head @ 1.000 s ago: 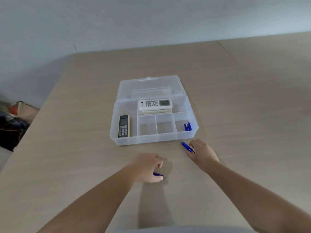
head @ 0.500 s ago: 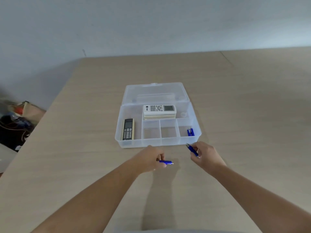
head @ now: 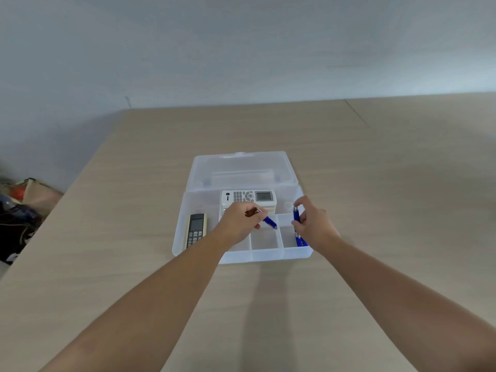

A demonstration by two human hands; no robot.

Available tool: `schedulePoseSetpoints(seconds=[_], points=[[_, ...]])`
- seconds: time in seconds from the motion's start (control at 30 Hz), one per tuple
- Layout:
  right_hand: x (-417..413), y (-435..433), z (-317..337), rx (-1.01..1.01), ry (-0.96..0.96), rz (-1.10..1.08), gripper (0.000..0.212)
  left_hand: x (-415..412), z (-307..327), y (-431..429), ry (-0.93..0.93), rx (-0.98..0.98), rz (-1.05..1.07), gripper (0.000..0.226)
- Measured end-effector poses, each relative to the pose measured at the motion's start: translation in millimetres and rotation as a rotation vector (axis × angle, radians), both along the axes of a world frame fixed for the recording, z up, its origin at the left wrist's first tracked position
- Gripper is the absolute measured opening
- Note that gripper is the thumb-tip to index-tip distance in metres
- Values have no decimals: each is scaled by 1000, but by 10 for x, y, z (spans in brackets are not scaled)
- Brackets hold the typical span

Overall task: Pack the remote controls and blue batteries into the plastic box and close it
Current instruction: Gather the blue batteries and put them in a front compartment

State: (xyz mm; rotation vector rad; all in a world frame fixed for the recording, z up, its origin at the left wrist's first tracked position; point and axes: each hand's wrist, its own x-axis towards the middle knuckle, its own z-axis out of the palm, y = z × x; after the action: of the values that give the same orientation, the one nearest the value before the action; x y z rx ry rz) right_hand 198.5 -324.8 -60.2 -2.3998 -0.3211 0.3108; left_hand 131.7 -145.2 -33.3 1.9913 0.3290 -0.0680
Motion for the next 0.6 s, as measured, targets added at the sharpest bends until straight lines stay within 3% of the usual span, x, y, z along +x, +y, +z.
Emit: schedulePoseSetpoints(seconds=[0.2,0.27,0.4,0.6], points=[[148,188,-284,-304,53,138,23,134,-140,142,33,-20,1,15],[169,228,-331,-416,69,168,11,164,-159,166,40,-65,13,8],[220,319,-380,-570,101,157,41,214,-183,152,91,-246,103,6],[247,340,-330,-660,79,223,41,212,-224,97,179,-513,234,15]])
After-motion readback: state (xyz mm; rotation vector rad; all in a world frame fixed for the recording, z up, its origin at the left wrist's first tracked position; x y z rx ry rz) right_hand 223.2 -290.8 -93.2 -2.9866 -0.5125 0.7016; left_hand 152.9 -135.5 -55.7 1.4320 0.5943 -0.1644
